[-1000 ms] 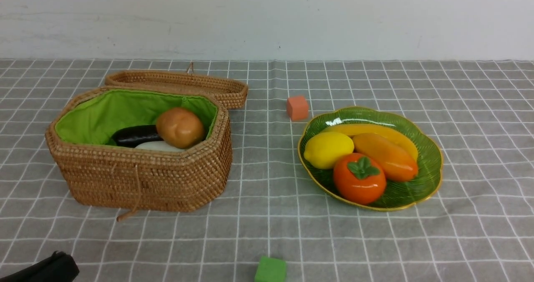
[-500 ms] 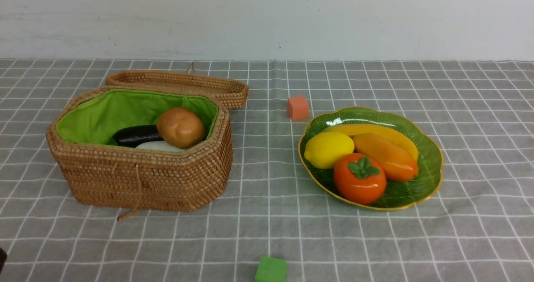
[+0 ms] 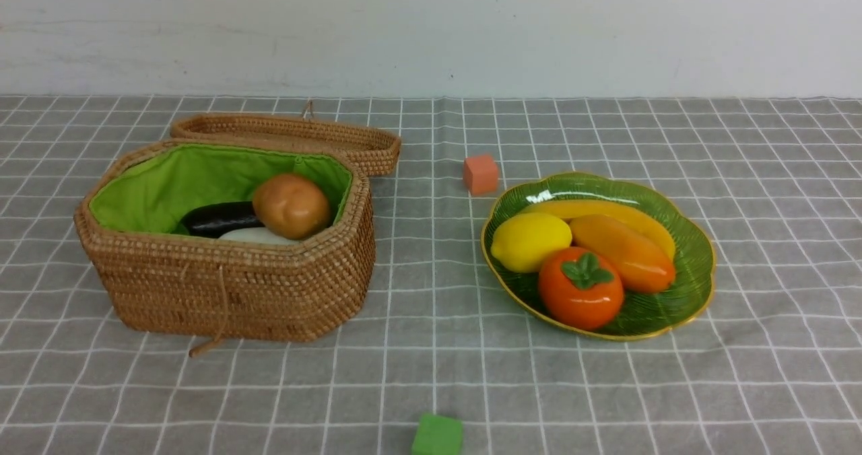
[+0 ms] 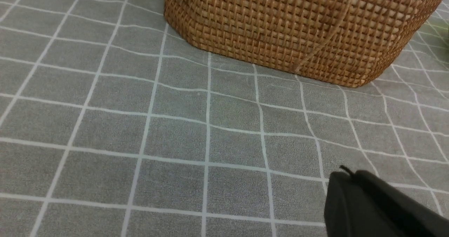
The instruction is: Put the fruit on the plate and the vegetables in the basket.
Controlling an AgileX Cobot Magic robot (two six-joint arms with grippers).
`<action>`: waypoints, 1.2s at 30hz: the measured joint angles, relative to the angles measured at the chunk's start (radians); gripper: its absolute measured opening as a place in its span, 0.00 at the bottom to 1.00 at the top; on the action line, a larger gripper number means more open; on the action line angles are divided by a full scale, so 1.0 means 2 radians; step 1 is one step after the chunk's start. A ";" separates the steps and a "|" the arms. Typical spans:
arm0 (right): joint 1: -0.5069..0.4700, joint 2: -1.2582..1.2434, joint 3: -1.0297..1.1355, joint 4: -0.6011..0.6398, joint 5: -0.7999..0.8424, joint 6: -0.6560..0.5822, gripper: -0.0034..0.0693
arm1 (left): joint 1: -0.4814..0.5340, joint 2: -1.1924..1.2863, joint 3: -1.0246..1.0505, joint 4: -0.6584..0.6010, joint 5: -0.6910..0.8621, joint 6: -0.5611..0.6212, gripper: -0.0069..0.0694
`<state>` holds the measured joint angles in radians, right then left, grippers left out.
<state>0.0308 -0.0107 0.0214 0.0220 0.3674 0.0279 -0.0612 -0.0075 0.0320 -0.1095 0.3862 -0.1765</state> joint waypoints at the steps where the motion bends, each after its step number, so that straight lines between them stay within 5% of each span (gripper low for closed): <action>1: 0.000 0.000 0.000 0.000 0.000 0.000 0.08 | 0.000 0.000 0.000 0.000 0.000 0.000 0.07; 36: 0.000 0.000 0.000 0.000 0.000 0.000 0.14 | 0.000 0.000 0.000 0.000 0.000 -0.002 0.07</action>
<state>0.0308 -0.0107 0.0214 0.0220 0.3674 0.0279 -0.0612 -0.0075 0.0320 -0.1092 0.3862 -0.1801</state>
